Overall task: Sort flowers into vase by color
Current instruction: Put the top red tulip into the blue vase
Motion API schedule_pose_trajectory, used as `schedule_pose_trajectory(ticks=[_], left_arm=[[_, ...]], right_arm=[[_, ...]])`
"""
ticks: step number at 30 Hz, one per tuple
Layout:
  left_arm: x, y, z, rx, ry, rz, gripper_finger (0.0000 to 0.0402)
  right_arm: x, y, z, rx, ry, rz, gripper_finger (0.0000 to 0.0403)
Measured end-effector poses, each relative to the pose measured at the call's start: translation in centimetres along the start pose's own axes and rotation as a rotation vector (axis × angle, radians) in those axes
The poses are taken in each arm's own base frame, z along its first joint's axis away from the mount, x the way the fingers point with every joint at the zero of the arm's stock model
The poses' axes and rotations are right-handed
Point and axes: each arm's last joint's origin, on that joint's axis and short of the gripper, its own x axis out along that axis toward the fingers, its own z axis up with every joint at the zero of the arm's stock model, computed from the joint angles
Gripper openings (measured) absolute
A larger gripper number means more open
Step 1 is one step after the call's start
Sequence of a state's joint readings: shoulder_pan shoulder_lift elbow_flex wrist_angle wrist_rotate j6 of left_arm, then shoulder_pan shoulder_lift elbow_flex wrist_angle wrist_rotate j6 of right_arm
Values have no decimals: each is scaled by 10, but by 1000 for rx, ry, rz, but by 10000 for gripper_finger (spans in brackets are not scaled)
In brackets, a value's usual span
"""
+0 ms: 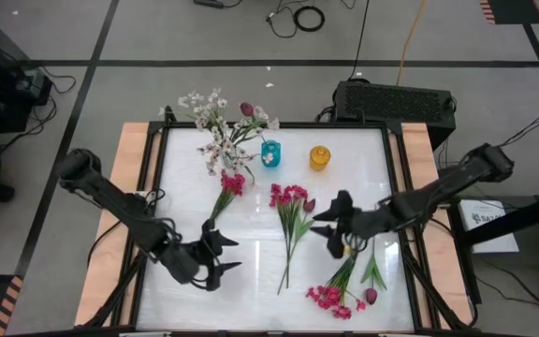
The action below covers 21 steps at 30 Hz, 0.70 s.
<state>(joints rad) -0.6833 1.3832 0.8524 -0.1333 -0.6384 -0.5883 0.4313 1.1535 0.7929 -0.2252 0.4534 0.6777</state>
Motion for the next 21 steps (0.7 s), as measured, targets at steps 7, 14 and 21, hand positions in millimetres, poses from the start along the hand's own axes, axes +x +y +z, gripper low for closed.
schedule_pose_trajectory(ticks=[7, 14, 21], left_arm=[[39, -12, -27, -22, 25, 51, 269], [81, -16, -48, -31, -11, 65, 269], [104, -12, -58, -54, -40, 78, 269]], right_arm=[[47, 11, -43, 22, 83, -156, 164], [81, 8, -77, 216, 136, -263, 171], [95, -2, -89, 334, 122, -366, 175]])
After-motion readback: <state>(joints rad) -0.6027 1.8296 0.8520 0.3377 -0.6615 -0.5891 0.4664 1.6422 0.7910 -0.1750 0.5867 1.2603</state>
